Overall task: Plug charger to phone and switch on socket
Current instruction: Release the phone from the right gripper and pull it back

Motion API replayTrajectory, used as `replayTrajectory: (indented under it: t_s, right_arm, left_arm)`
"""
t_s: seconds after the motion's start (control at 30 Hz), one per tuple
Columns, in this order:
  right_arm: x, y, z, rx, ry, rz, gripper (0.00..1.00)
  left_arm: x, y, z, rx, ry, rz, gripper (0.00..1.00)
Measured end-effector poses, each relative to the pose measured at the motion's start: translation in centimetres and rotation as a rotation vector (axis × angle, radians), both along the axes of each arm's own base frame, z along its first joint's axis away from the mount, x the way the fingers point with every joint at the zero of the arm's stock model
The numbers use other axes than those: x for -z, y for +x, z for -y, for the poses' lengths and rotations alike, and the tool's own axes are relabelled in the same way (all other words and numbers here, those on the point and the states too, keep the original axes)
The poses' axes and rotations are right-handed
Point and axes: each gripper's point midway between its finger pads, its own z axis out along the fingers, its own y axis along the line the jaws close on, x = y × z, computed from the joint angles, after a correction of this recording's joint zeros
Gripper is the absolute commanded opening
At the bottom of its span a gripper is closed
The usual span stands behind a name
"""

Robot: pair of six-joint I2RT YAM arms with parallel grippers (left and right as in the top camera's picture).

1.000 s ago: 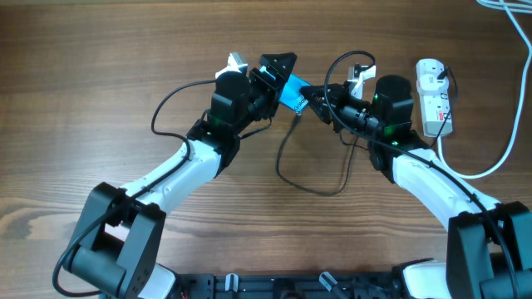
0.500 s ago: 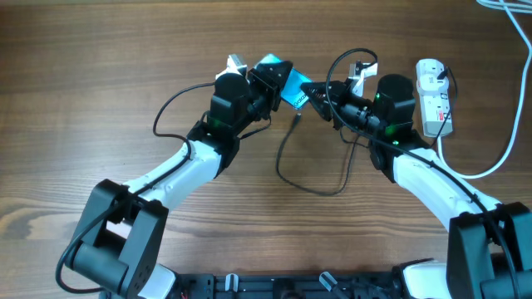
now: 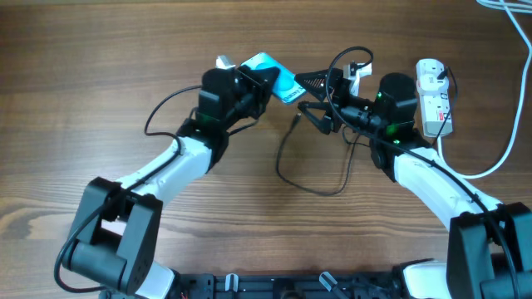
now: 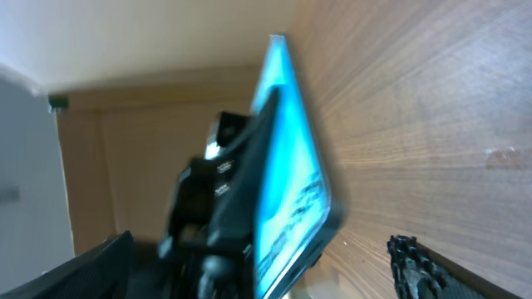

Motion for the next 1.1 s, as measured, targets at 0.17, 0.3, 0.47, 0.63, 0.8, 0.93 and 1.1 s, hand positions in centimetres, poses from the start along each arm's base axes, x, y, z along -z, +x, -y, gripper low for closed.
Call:
replayTrajectory:
  t_s: [0.17, 0.3, 0.47, 0.63, 0.8, 0.93, 1.1]
  right_arm:
    - [-0.2, -0.2, 1.1, -0.008, -0.068, 0.094, 1.00]
    - [0.4, -1.2, 1.7, 0.001, -0.161, 0.103, 1.00]
    - [3.0, -2.4, 2.0, 0.025, -0.359, 0.098, 1.00]
    - [5.0, -3.5, 0.5, 0.001, -0.664, 0.145, 1.00]
    - [3.8, -2.4, 0.2, 0.040, -0.844, 0.241, 1.00]
    - [5.1, -1.5, 0.2, 0.045, -0.979, 0.254, 1.00]
    - [8.8, -0.9, 0.1, 0.012, -1.097, 0.205, 1.00]
  left_arm:
    - [0.6, 0.7, -3.6, 0.019, -0.050, -0.070, 0.04]
    - [0.2, 1.3, -7.1, 0.019, -0.120, -0.103, 0.04]
    - [-0.7, 1.5, -8.8, 0.049, -0.178, -0.094, 0.04]
    - [0.6, 2.0, -7.3, 0.182, -0.236, -0.125, 0.04]
    - [2.1, 3.2, -6.2, 0.281, -0.267, -0.161, 0.04]
    - [1.1, 4.8, -6.2, 0.357, -0.288, -0.127, 0.04]
    - [-0.6, 6.0, -8.0, 0.388, -0.299, -0.077, 0.04]
